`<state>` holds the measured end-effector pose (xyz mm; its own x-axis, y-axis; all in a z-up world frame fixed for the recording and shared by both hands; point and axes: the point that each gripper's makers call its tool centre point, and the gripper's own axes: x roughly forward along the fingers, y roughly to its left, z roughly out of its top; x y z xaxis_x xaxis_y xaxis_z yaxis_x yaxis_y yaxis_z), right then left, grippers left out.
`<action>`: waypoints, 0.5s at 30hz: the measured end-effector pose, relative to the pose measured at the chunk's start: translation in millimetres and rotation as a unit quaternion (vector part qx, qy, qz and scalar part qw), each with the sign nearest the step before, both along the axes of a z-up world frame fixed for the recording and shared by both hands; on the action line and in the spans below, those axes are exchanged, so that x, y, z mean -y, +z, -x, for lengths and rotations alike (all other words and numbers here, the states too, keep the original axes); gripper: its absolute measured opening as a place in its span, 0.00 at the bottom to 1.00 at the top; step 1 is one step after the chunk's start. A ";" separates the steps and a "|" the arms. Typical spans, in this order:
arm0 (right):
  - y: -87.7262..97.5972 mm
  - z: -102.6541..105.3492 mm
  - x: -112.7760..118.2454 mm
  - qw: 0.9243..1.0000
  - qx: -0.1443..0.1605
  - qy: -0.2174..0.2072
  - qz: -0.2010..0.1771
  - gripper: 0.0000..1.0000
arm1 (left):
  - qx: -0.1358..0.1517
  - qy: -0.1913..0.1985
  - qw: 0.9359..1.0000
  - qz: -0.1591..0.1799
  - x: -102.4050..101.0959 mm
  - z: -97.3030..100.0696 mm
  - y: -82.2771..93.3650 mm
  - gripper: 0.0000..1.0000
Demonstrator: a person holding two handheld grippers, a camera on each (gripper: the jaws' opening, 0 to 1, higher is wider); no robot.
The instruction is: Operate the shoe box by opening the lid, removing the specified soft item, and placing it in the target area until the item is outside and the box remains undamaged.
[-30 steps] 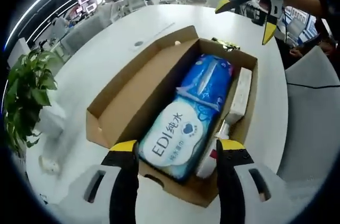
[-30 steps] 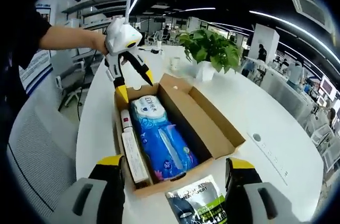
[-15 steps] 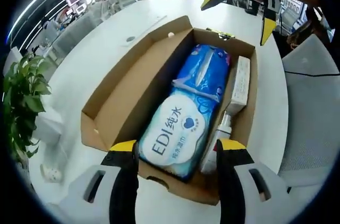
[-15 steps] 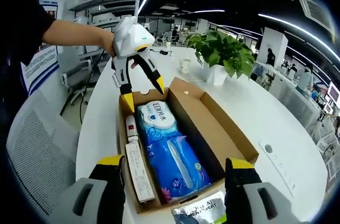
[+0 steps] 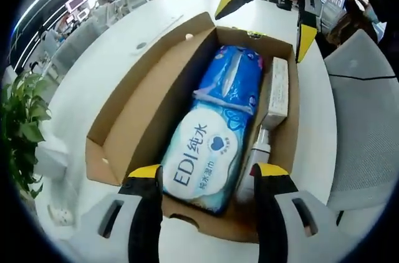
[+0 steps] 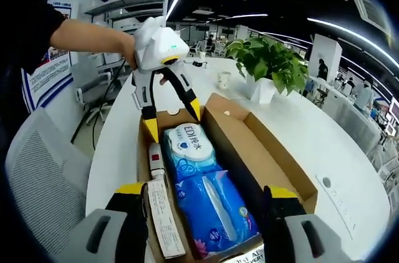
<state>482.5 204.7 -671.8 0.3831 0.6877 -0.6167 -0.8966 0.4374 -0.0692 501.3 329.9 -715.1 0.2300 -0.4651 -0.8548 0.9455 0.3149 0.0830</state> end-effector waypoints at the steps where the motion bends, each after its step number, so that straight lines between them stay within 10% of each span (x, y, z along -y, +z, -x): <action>1: -0.8 0.0 -1.5 1.000 -0.001 0.002 -0.001 0.74 | 0.000 -0.002 1.000 -0.001 0.4 -0.2 -0.6 0.59; 15: -20.2 -8.7 -23.7 1.000 -0.012 0.015 0.005 0.71 | -0.003 -0.050 0.998 -0.027 8.9 -8.1 -16.7 0.60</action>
